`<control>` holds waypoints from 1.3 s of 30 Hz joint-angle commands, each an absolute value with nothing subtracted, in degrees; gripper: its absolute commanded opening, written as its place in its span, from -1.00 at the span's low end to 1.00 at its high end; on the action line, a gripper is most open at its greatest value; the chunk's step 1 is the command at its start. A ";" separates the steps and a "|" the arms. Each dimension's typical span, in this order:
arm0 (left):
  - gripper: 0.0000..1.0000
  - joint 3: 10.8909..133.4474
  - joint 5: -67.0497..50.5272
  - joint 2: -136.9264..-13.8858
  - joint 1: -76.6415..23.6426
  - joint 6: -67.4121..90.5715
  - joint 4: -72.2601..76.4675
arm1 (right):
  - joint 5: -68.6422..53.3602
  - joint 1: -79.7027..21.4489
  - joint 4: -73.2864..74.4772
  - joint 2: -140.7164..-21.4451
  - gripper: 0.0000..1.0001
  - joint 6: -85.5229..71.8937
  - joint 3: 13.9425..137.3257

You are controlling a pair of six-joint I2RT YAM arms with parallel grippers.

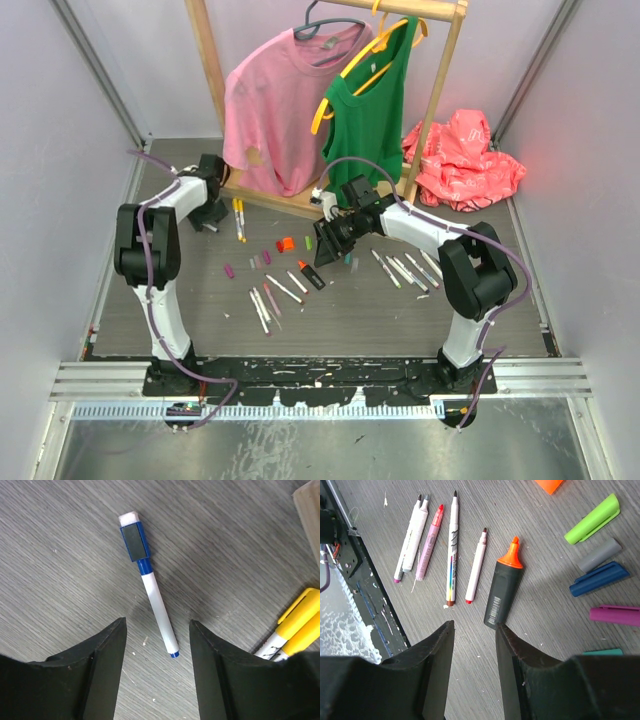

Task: Open the pen caps
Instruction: Pick up the pen from the center of the board.

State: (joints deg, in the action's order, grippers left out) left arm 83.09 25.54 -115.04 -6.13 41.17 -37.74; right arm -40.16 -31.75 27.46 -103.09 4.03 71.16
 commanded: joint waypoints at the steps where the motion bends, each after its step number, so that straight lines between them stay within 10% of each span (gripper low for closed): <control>1: 0.04 84.95 26.88 -115.59 -5.57 41.23 -39.41 | -41.62 -31.55 26.31 -100.37 -0.11 4.66 72.77; 22: -0.75 76.45 19.93 -113.64 -1.20 41.92 -31.79 | -42.68 -31.55 26.62 -100.16 -0.11 4.79 72.87; 39: -1.00 58.88 11.35 -93.41 -0.80 41.13 -19.82 | -49.26 -30.34 22.06 -93.65 -0.11 3.56 70.20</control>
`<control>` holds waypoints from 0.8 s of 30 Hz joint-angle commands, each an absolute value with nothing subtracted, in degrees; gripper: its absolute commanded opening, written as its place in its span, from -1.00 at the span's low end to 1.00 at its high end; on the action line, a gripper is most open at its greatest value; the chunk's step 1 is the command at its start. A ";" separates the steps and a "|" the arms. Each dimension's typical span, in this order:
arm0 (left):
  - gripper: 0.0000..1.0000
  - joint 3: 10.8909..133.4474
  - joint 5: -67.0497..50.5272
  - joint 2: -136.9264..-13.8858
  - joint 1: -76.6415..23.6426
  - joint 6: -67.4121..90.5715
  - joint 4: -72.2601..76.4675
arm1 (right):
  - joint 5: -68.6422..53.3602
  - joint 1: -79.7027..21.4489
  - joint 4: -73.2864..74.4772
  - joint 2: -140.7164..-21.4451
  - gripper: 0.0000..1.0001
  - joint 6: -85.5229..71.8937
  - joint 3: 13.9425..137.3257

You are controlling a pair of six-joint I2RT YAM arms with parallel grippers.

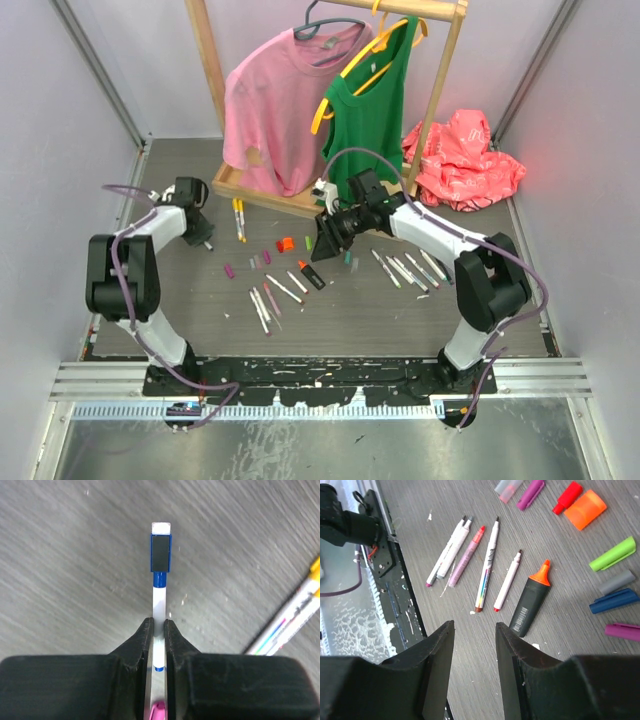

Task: Open the pen caps
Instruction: Pick up the pen from the center of the board.

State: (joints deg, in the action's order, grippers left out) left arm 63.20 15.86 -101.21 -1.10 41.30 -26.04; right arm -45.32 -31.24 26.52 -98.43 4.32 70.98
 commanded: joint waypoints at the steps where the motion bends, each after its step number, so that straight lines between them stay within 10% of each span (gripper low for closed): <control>1: -1.00 56.91 9.87 -90.96 -0.84 41.24 -17.58 | -49.86 -30.18 21.32 -93.08 -0.11 3.21 69.77; 13: -1.00 28.88 -13.52 -64.14 -3.81 47.31 13.97 | -59.80 -29.14 -5.90 -82.54 -0.03 -9.47 55.50; 24: -1.00 16.84 -11.81 -48.76 -24.17 45.83 38.76 | -60.44 -25.06 -46.60 -76.57 0.34 -28.80 39.33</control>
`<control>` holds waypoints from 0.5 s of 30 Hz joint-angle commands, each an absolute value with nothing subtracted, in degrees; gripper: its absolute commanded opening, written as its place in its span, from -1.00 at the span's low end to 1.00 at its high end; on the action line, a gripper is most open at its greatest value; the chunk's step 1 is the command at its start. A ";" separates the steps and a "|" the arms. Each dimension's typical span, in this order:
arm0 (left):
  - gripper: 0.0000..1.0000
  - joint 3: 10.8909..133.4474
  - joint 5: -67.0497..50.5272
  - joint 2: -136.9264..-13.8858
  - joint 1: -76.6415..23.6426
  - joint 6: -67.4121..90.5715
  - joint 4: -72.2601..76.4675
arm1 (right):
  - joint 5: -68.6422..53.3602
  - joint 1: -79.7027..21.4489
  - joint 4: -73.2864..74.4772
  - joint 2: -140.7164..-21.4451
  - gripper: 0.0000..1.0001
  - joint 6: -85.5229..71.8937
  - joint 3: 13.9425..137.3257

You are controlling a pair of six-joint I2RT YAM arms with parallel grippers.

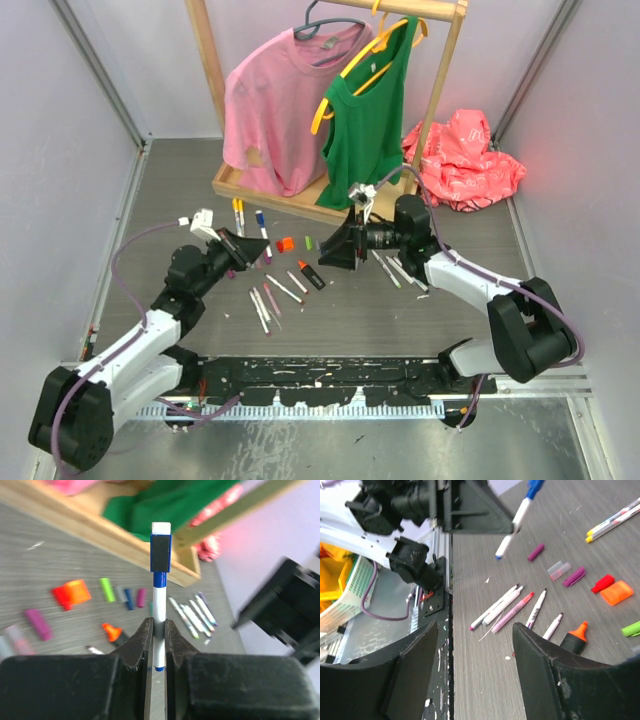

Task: Open the pen caps
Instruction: Pick up the pen from the center of the board.

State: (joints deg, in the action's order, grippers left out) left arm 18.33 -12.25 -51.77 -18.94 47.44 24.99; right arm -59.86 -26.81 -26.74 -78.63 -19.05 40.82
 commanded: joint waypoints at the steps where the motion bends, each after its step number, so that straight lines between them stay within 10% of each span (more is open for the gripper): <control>1: -1.00 16.51 -11.08 -48.33 -25.70 45.53 39.75 | -60.32 -24.81 -47.75 -76.77 0.34 -29.89 39.02; 15: -1.00 19.81 -8.67 -58.17 -43.86 35.42 52.22 | -60.67 -24.74 -63.68 -79.54 0.52 -43.07 35.97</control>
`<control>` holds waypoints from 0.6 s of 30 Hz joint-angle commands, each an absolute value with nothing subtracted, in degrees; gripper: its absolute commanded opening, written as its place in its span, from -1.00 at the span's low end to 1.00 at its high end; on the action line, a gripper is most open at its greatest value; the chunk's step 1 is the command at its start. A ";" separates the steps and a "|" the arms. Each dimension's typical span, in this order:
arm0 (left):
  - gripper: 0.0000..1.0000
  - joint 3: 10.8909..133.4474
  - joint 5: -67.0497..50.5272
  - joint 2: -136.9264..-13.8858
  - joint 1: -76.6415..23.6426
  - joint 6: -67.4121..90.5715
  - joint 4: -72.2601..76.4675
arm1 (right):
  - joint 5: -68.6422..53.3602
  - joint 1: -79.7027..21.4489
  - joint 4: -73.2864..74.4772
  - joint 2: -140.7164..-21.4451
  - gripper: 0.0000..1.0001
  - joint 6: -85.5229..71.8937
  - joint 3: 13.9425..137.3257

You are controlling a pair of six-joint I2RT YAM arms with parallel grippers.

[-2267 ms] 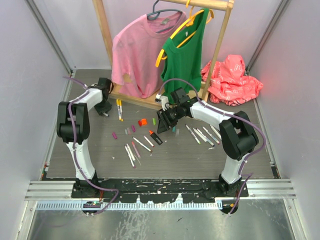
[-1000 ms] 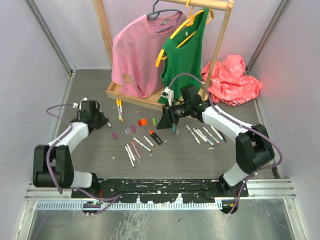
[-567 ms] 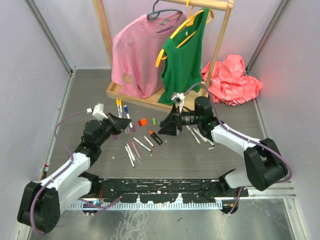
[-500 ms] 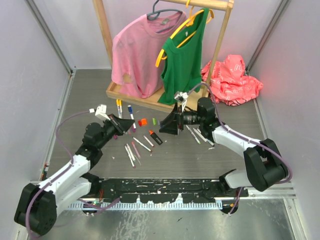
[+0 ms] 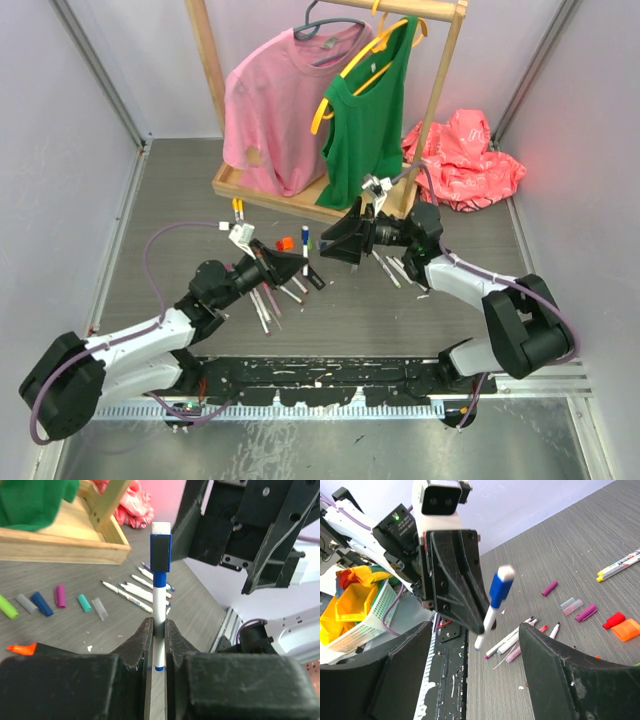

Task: Open the pen caps
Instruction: Pick up the pen from the center of the board.

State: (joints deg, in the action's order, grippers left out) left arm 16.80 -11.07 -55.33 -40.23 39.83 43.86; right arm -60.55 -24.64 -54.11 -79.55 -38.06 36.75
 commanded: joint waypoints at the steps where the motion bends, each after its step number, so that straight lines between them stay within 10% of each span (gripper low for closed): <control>1: -1.00 20.04 -7.98 -58.87 -44.90 34.83 53.18 | -60.46 -24.72 -63.37 -79.61 0.52 -43.07 35.96; 18: -1.00 22.00 2.09 -61.50 -52.21 33.52 55.29 | -58.18 -26.48 -60.07 -80.58 0.32 -42.44 35.89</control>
State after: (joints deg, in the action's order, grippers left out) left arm 19.00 -1.83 -61.08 -50.61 35.03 50.74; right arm -58.54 -25.93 -54.59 -80.55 -40.93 35.62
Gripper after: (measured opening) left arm 0.101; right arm 0.703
